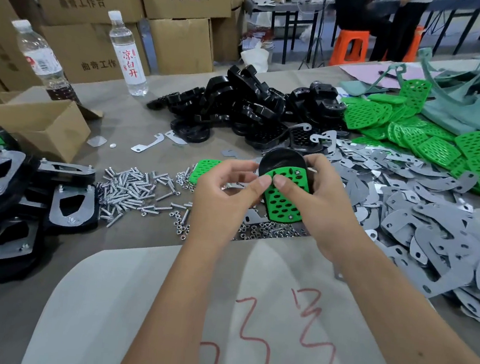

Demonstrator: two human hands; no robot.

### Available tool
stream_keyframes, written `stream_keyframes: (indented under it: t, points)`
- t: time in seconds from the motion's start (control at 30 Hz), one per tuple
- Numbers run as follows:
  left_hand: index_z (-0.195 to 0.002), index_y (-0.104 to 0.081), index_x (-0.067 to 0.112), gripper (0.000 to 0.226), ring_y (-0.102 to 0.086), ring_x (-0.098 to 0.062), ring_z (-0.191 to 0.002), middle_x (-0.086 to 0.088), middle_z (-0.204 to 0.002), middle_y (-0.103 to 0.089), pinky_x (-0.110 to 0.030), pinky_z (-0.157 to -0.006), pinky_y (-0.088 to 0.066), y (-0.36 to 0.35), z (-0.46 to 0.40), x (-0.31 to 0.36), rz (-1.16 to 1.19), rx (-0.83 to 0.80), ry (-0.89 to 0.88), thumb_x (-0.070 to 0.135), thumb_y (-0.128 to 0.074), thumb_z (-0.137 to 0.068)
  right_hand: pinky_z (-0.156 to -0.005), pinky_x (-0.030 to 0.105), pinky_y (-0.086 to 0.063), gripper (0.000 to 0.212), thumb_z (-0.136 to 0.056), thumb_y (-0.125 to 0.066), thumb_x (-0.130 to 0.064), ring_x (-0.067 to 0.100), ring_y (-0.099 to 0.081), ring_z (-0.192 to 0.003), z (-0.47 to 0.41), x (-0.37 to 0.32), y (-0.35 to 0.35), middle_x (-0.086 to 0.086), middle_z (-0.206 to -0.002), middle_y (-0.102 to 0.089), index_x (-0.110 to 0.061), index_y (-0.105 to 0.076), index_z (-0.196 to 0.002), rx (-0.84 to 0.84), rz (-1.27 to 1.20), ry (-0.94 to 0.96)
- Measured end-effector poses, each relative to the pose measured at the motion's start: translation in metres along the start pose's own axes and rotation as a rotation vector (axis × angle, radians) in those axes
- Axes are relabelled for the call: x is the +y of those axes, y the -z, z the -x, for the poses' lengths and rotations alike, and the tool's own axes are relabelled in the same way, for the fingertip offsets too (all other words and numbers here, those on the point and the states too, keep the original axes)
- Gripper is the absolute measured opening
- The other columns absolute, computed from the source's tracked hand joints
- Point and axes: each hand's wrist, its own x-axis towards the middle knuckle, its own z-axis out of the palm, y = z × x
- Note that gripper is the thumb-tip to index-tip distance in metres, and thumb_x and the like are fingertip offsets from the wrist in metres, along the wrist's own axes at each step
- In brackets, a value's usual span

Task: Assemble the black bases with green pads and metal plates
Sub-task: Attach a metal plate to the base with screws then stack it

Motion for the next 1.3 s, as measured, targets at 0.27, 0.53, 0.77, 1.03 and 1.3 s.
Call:
stream_keyframes:
  t: [0.27,0.53,0.77,1.03,1.3]
  points:
    - [-0.109,-0.075,0.027,0.027,-0.066,-0.021,-0.088,-0.015,-0.096,-0.072,-0.055,-0.09,-0.057,-0.009,0.003,0.004,0.009,-0.022,-0.06,0.027,-0.073,-0.083,-0.077,0.048,-0.062,0.022,-0.102,-0.063,-0.009,0.027,-0.071,-0.094,0.0,-0.002,-0.001,0.02,-0.11,-0.071,-0.018,-0.066,-0.121,-0.151,-0.133,0.003]
    - [-0.109,-0.068,0.022,0.022,-0.058,-0.01,-0.075,0.003,-0.087,-0.065,-0.02,-0.068,-0.046,-0.01,0.002,0.002,-0.127,-0.082,-0.145,0.009,-0.066,-0.092,-0.092,0.042,-0.053,0.019,-0.097,-0.066,0.001,0.014,-0.065,-0.096,-0.004,-0.002,0.001,0.0,-0.1,-0.073,-0.015,-0.067,-0.107,-0.138,0.002,0.142]
    - [-0.101,-0.069,0.024,0.022,-0.056,-0.005,-0.07,0.011,-0.081,-0.064,-0.022,-0.068,-0.042,-0.013,0.002,0.0,-0.175,0.018,-0.124,0.003,-0.066,-0.093,-0.098,0.053,-0.05,0.026,-0.088,-0.061,-0.014,0.018,-0.061,-0.098,-0.003,0.001,-0.002,0.003,-0.102,-0.068,-0.015,-0.061,-0.114,-0.199,0.003,0.117]
    - [-0.096,-0.067,0.027,0.024,-0.059,-0.008,-0.071,0.008,-0.079,-0.064,-0.027,-0.071,-0.048,-0.014,0.002,0.002,-0.142,0.065,-0.083,0.004,-0.066,-0.095,-0.093,0.044,-0.056,0.036,-0.097,-0.056,-0.006,0.023,-0.068,-0.105,-0.009,0.008,0.004,0.004,-0.111,-0.075,-0.034,-0.072,-0.112,-0.231,-0.082,0.081]
    - [-0.098,-0.069,0.027,0.017,-0.067,-0.022,-0.088,-0.001,-0.095,-0.071,-0.054,-0.089,-0.058,-0.006,0.002,0.008,-0.087,-0.017,0.0,0.026,-0.064,-0.082,-0.097,0.063,-0.056,0.033,-0.099,-0.063,0.0,0.044,-0.07,-0.108,-0.011,0.011,0.01,0.025,-0.119,-0.069,-0.023,-0.078,-0.117,-0.168,-0.158,-0.019]
